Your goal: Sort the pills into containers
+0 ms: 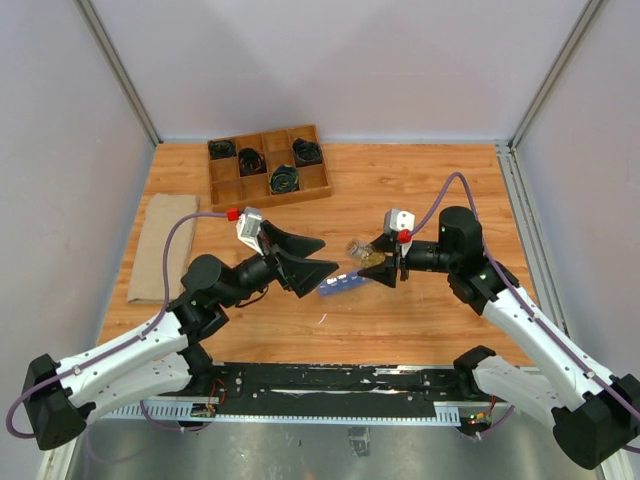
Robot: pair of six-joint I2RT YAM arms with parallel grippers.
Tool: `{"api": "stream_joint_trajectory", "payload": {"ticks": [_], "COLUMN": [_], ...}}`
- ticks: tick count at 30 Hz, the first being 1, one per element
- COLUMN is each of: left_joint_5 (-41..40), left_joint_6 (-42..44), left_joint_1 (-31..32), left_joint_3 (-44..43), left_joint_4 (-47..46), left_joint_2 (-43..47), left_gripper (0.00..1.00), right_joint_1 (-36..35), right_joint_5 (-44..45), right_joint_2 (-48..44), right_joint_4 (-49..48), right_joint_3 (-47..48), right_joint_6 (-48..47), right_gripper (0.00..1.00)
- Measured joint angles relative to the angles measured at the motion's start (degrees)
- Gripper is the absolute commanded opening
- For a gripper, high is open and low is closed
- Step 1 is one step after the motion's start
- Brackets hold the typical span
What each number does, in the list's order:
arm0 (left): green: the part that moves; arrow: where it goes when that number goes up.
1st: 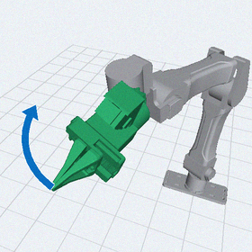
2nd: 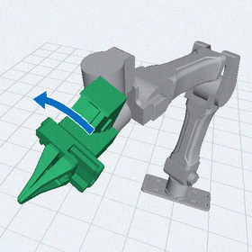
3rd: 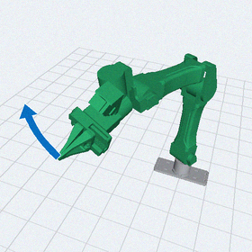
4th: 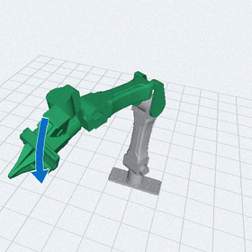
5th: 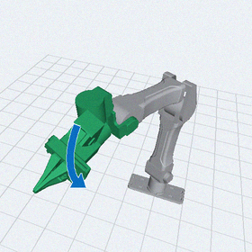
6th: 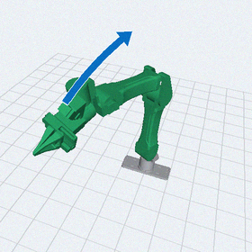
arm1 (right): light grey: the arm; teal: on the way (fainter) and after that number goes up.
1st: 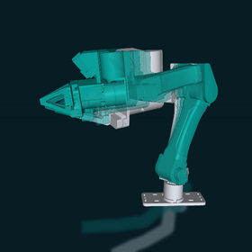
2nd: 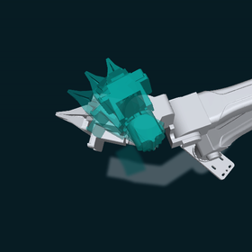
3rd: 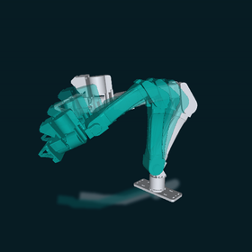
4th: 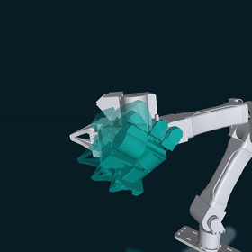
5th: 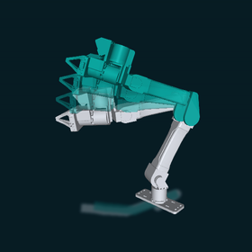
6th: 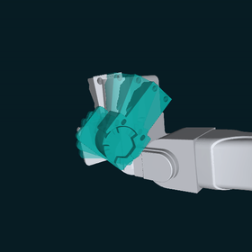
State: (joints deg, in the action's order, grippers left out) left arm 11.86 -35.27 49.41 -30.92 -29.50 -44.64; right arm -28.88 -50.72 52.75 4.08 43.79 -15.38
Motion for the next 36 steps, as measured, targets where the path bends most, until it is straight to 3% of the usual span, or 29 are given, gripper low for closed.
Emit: {"api": "stream_joint_trajectory", "payload": {"ticks": [6,11,18,36], "left_joint_5": [-12.8,-17.5,-18.2,-17.4], "left_joint_6": [-4.4,-6.6,-7.9,-7.1], "left_joint_1": [4.8,5.4,5.9,6.7], "left_joint_3": [-1.5,-4.9,-7.9,-9.9], "left_joint_4": [-0.1,1.2,1.5,4.8], "left_joint_2": [-5.0,-10.0,-14.9,-18.7], "left_gripper": [0.92,0.84,0.71,0.63], "right_joint_1": [0.0,-0.1,-0.1,-0.1], "right_joint_5": [5.2,6.6,7.3,7.2], "right_joint_2": [0.0,0.0,0.0,0.1], "right_joint_4": [1.9,2.6,3.1,3.5], "right_joint_3": [0.1,0.2,0.4,0.4], "right_joint_6": [-3.5,-4.7,-5.1,-5.2], "right_gripper": [0.04,0.04,0.04,0.04]}}
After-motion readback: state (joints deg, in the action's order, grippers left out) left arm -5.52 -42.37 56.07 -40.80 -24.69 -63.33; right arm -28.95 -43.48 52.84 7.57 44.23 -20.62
